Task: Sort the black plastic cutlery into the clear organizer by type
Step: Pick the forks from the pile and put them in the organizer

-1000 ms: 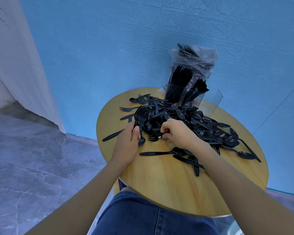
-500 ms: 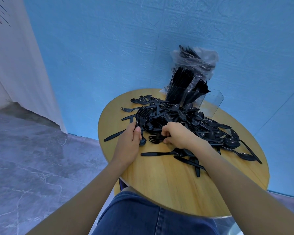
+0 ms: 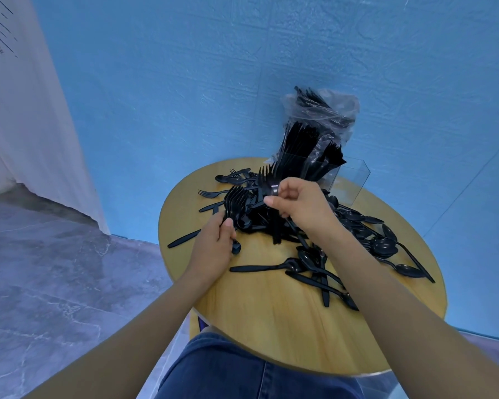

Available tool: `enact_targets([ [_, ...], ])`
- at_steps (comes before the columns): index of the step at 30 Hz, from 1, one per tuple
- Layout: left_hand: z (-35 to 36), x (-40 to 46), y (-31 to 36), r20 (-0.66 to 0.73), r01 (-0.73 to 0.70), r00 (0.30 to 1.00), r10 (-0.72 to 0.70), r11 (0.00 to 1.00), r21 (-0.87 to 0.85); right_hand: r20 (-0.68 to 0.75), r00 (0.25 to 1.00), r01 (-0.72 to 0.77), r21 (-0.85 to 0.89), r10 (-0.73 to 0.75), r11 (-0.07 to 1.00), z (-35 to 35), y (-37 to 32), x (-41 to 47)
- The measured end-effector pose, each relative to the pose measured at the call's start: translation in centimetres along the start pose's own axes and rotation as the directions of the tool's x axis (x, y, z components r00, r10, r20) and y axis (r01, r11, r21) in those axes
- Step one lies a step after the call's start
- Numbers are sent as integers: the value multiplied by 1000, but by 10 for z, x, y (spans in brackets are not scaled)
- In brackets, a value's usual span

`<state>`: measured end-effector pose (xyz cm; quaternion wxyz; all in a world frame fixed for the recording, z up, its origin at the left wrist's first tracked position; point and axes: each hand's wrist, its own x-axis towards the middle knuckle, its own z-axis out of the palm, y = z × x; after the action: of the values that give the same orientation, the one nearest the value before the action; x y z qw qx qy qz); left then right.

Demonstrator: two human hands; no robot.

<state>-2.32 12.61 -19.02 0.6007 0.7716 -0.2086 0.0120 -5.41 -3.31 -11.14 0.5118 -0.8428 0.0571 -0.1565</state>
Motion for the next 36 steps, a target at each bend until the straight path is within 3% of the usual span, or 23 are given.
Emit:
enact_targets([
  [5, 21, 15, 25, 17, -9, 1000, 10, 999, -51, 50, 981, -192, 251, 185, 949, 10, 2, -3],
  [9, 38, 20, 31, 70, 32, 997, -29, 998, -47, 22, 969, -237, 373, 246, 897, 4, 7, -5],
  [14, 56, 21, 54, 204, 166, 973, -112, 948, -272, -14, 974, -209, 329, 226, 921, -16, 15, -4],
  [19, 69, 34, 61, 253, 150, 962, -101, 971, -185, -42, 981, -176, 195, 188, 965, -36, 18, 2],
  [23, 77, 47, 67, 320, 170, 943, -92, 960, -224, -81, 977, -184, 146, 197, 972, -53, 19, 12],
  [29, 82, 72, 81, 442, 181, 897, -29, 934, -307, -45, 977, -176, 366, 207, 914, -89, 18, 36],
  [33, 91, 94, 85, 487, 108, 872, 51, 950, -294, 32, 983, -181, 380, 183, 907, -109, 16, 55],
  [36, 101, 114, 86, 510, 42, 856, 90, 969, -242, 1, 985, -161, 352, 172, 922, -119, 19, 69],
])
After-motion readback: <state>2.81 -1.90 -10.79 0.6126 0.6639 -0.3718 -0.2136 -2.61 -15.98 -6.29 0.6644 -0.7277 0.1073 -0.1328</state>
